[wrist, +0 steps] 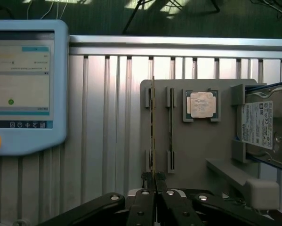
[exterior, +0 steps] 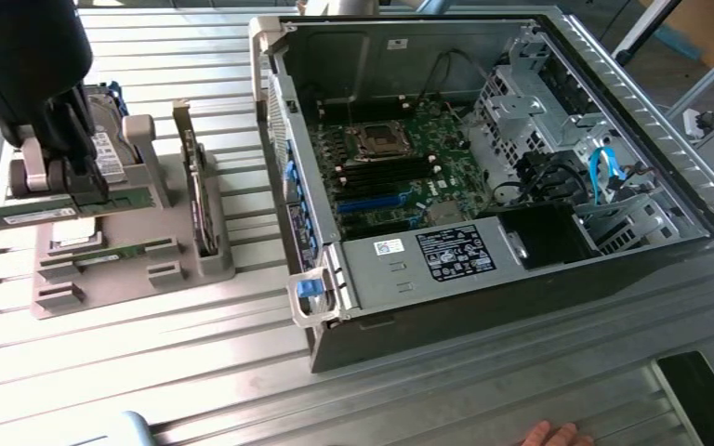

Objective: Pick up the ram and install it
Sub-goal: 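Pick up the ram and move it above insertion slot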

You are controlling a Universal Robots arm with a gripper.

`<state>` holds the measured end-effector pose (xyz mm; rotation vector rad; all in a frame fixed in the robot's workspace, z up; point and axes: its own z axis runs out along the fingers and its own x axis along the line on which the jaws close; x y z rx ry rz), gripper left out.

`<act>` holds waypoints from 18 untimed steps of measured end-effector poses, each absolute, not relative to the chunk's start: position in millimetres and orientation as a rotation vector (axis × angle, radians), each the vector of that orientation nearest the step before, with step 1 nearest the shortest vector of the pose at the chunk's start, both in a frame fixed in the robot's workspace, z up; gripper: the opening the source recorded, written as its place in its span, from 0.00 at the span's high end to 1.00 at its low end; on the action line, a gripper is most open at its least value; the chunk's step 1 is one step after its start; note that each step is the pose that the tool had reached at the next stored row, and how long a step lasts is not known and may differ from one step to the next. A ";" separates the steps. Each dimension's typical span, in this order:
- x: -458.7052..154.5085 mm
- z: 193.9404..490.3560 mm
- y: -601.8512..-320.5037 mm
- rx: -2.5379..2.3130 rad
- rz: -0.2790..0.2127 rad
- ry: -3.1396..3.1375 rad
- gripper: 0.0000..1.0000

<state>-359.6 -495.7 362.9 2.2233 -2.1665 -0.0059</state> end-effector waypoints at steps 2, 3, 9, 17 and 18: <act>-359.4 365.7 -495.7 2.222 -0.006 -2.167 0.88; -359.3 367.1 -495.7 2.222 -0.006 -2.168 0.88; -359.0 373.6 -495.7 2.219 -0.006 -2.171 0.88; -358.6 384.6 -495.7 2.215 -0.006 -2.175 0.88; -358.6 385.6 -495.7 2.214 -0.006 -2.177 0.88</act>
